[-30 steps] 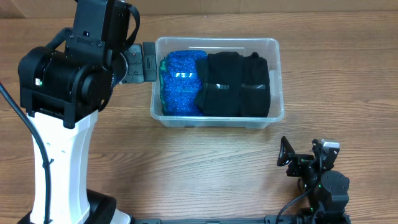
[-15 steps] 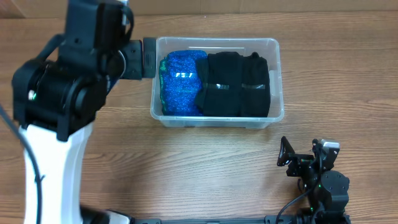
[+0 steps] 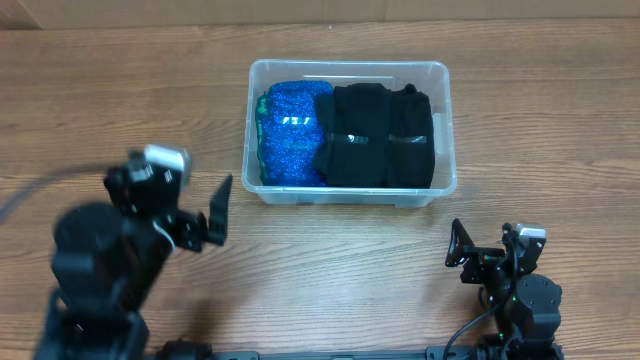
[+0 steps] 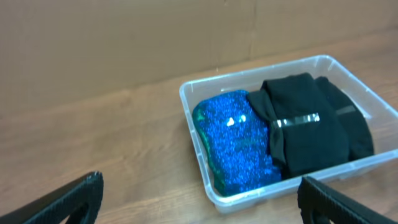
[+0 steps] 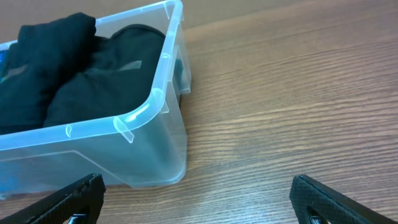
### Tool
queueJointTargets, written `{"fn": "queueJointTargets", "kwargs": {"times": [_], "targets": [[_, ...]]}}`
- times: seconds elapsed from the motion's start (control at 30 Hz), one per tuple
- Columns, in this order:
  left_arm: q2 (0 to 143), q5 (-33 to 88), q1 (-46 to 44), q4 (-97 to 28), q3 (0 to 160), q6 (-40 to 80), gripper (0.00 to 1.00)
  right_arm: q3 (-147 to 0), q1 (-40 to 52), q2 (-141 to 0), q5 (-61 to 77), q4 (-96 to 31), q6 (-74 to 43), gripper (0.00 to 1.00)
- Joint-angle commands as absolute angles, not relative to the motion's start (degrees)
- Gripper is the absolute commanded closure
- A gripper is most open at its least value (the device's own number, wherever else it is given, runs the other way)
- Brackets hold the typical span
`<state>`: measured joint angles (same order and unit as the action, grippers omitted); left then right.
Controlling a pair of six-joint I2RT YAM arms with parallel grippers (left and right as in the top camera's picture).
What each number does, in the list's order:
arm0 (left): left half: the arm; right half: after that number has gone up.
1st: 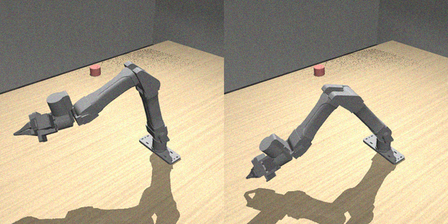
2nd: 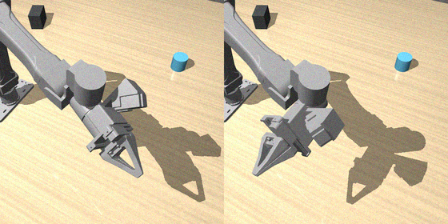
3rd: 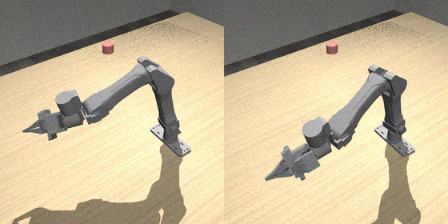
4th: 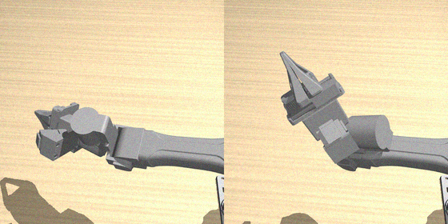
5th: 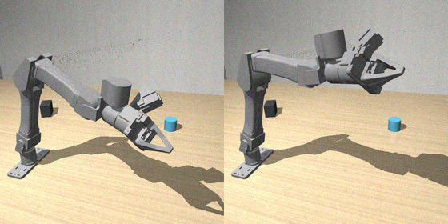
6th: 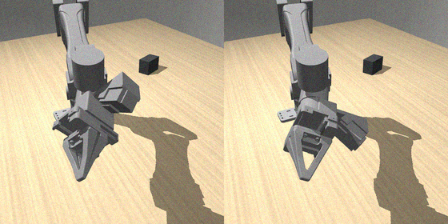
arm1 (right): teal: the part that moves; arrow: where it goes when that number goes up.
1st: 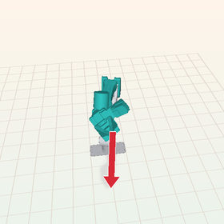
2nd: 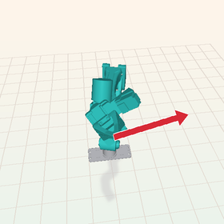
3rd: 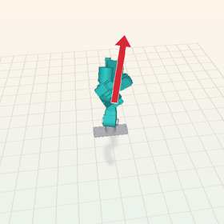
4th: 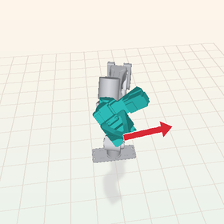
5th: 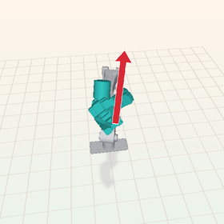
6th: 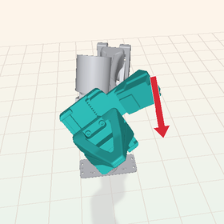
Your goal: Pack container
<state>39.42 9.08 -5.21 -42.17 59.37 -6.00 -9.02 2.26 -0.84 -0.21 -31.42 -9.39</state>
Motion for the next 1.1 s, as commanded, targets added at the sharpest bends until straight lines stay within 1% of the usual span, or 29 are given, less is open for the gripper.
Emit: {"fn": "queueJointTargets", "kwargs": {"times": [0.0, 0.07, 0.17, 0.27, 0.4, 0.5, 0.67, 1.07], "targets": [[29.95, 10.59, -4.91, -34.89, 42.89, -6.13, 0.00, -8.47, 2.07, -0.16, -0.10, -31.51, -9.34, 0.00], [23.51, 10.66, -4.91, -30.72, 32.93, -5.54, 0.00, -8.47, 2.07, -0.16, -0.08, -31.51, -9.34, 0.00], [17.06, 11.64, -4.91, -27.88, 24.29, -5.58, 0.00, -8.47, 2.07, -0.16, -0.10, -31.51, -9.34, 0.00], [10.28, 12.45, -4.91, -26.48, 16.56, -5.56, 0.00, -8.47, 2.07, -0.16, -0.10, -31.51, -9.34, 0.00], [4.67, 14.63, -4.91, -26.24, 10.85, -5.58, 0.00, -8.47, 2.07, -0.16, -0.10, -31.51, -9.34, 0.00], [2.44, 14.66, -4.91, -25.76, 7.57, -5.56, 0.00, -8.47, 2.07, -0.16, -0.10, -31.51, -9.34, 0.00], [0.14, 14.61, -5.74, -24.53, 7.14, -5.56, 0.00, -8.47, 2.07, -0.16, -0.10, -31.51, -9.34, 0.00], [0.25, 14.61, -6.07, -24.60, 7.14, -5.58, 0.00, -8.47, 2.07, -0.16, -0.10, -31.51, -9.34, 0.00]]}}
